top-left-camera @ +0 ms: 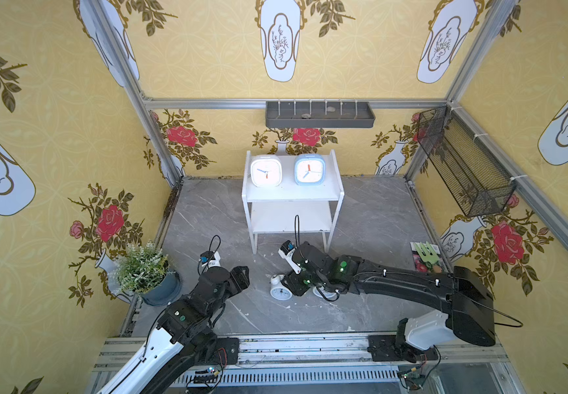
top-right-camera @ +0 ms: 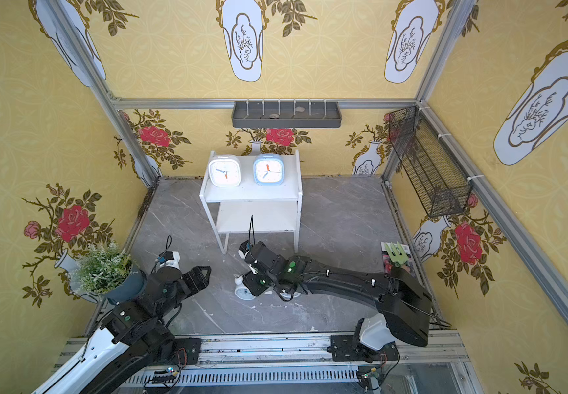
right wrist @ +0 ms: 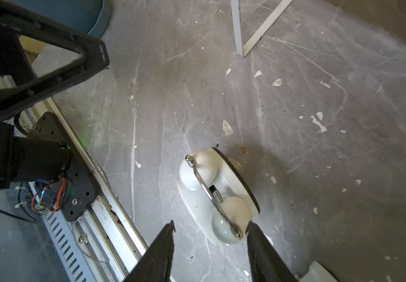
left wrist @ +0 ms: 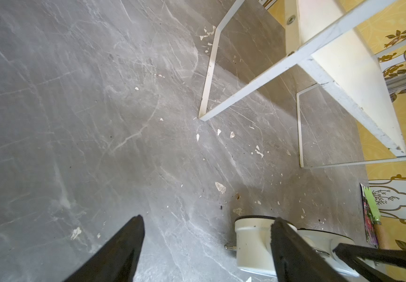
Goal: Place the alarm clocks on the shelf by style
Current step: Pick up the alarm from the center of the board.
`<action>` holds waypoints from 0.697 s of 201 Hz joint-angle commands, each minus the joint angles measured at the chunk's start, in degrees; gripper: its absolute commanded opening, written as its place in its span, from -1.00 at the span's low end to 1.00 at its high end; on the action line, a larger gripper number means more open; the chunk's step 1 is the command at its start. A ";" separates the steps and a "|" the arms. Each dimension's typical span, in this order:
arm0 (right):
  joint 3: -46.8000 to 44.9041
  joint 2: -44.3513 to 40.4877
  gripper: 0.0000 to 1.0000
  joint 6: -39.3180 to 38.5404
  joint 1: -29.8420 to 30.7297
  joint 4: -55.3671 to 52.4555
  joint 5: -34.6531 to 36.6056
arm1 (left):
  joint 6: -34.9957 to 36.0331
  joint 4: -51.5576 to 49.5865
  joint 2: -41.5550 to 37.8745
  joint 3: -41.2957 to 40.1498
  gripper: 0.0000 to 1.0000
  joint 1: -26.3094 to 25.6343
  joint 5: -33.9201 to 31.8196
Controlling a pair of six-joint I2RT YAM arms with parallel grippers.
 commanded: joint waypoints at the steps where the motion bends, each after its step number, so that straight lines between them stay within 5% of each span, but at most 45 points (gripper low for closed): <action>1: 0.84 1.13 -0.08 -0.98 0.02 2.36 0.11 | 1.25 1.84 0.04 -0.82 0.70 0.03 0.58; 140: 1.08 3.12 -0.60 -1.23 -0.33 5.10 0.06 | 1.21 2.63 0.50 -2.25 0.70 0.03 0.80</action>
